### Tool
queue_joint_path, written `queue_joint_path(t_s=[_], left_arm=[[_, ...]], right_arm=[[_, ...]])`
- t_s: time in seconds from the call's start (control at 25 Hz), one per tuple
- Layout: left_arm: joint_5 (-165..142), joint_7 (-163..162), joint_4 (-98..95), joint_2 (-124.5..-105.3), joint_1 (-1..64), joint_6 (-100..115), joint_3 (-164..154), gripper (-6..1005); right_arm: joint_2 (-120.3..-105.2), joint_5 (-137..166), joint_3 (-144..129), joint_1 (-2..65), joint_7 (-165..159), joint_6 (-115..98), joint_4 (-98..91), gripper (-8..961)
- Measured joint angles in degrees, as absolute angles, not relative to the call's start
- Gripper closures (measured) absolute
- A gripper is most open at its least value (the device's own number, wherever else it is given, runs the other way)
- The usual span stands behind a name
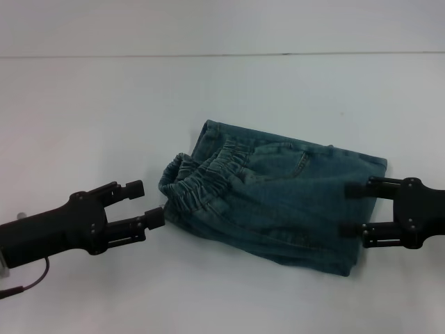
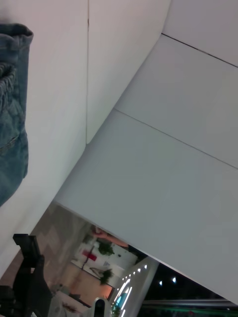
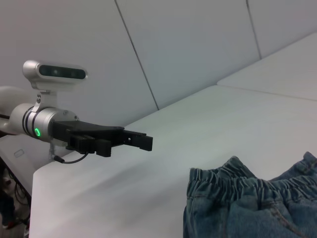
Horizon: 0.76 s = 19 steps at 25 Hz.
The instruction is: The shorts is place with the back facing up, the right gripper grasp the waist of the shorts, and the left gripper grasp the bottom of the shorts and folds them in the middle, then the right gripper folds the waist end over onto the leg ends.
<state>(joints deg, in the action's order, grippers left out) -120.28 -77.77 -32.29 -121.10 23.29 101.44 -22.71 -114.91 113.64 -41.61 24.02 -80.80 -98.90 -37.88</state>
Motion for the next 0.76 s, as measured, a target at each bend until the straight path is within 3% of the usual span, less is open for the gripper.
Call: queue_joint_path(t_s=[0.76], left_arm=[[-124.54, -79.8, -33.3, -120.41, 25.74, 100.15, -23.95, 114]], right_arm=[[-114.97, 113.46, -41.27, 23.87, -80.5, -99.48, -37.88, 62]])
